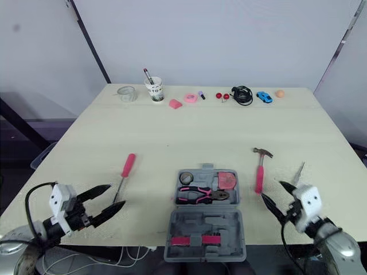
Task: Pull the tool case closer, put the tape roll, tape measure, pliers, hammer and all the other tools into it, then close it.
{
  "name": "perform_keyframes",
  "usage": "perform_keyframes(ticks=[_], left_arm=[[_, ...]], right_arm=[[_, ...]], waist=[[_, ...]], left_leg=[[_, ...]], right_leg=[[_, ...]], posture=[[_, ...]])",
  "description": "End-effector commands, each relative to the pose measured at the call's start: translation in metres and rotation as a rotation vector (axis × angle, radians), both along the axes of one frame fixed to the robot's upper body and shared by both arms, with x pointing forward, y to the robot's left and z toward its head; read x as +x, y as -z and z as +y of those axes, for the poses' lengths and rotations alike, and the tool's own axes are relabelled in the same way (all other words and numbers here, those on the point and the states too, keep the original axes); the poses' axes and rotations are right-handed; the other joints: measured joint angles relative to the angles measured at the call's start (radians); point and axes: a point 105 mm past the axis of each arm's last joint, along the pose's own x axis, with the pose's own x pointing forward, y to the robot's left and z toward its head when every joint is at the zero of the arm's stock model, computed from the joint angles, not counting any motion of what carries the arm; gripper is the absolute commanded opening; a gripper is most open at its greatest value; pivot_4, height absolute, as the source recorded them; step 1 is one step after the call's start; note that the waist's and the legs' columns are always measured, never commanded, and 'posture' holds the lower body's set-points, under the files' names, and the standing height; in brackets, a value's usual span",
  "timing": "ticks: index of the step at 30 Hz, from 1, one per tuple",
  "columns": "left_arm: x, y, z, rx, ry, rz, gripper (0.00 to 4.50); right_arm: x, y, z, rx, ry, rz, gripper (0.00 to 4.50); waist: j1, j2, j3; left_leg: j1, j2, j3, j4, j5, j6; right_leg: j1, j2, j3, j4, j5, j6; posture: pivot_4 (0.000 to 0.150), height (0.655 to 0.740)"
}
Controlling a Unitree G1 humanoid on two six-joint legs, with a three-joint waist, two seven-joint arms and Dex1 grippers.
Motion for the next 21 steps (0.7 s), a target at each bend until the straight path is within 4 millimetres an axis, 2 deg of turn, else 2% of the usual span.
perform_keyframes(ticks=[1,6,11,16,21], left_arm=[[-0.006,0.001,0.013,0.031,-0.053,-0.022,4.50],[-0.013,0.008,0.027,0.036,-0.112,-0.002,4.50],[-0.018,0.012,0.029,0.044,-0.103,0.015,4.50],[-0.010,0.008,0.012,0.062,0.013,0.016,4.50],[0.016,-0.013,-0.013,0.058,0.151,-0.041,4.50]], right_arm=[[-0.013,-0.012,-0.014,0.004,0.072,-0.060,4.45],[-0.034,-0.006,-0.036,0.037,0.195,-0.036,4.45],[-0.047,0.000,-0.040,0.016,0.197,0.003,4.45],[-0.041,-0.002,-0.026,0.002,0.097,0.033,4.45],[-0.026,-0.012,-0.009,-0.024,-0.073,0.034,4.45]], waist=[[0.000,0.000,0.000],[0.000,0.000,0.000],[-0.002,0.000,0.000],[-0.001,0.001,0.000],[0.002,0.001,0.000]], left_leg=[[0.000,0.000,0.000,0.000,0.000,0.000],[0.001,0.002,-0.001,0.001,0.000,0.000],[0.000,0.001,0.000,-0.001,0.000,0.000],[0.000,0.000,-0.001,-0.001,0.000,-0.001],[0.000,-0.001,-0.001,-0.001,0.000,0.000]], right_leg=[[0.000,0.000,0.000,0.000,0.000,0.000],[-0.001,-0.006,0.000,0.000,0.000,0.000],[-0.001,-0.014,-0.001,-0.002,0.000,0.000],[-0.001,-0.017,-0.002,-0.002,0.000,0.000],[-0.001,-0.019,-0.004,-0.002,0.000,0.000]], posture=[[0.150,0.7400],[0.150,0.7400],[0.150,0.7400],[0.150,0.7400],[0.150,0.7400]])
